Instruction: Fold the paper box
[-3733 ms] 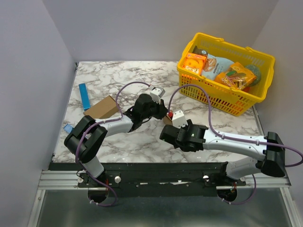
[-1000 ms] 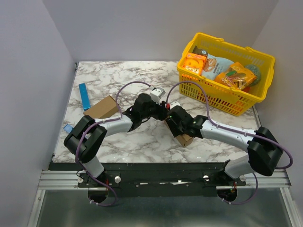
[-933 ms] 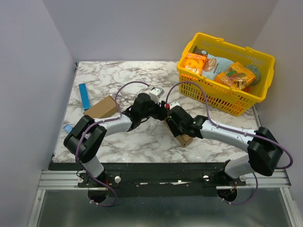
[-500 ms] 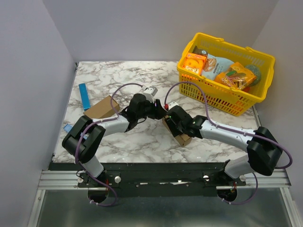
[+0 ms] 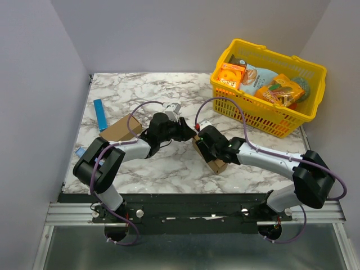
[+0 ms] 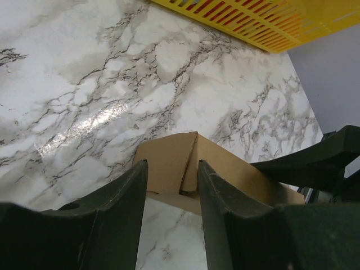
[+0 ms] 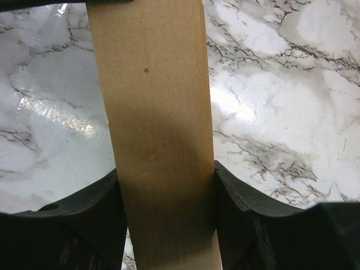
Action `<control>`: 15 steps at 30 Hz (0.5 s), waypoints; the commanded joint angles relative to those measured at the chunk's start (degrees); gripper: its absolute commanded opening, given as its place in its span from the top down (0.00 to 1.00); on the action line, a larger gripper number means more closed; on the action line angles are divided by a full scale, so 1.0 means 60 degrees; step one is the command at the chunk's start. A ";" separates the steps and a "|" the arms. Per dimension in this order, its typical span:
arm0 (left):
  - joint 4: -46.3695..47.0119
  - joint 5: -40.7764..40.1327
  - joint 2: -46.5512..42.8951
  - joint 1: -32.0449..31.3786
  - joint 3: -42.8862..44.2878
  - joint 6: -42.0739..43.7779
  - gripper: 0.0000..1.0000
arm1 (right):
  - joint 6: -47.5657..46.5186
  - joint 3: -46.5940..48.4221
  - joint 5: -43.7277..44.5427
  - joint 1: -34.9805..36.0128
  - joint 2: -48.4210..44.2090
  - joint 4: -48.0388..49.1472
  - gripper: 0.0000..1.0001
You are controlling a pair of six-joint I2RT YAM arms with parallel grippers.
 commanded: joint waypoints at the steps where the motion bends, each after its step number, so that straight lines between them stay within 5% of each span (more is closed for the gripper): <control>1: 0.0074 0.0220 0.0019 0.0090 -0.0261 0.0064 0.55 | -0.0055 0.0018 -0.0062 -0.0050 0.0335 -0.0253 0.40; 15: -0.0481 0.0075 0.0267 -0.0130 -0.0745 0.1278 0.68 | -0.0012 0.0018 -0.0091 -0.0050 0.0320 -0.0268 0.40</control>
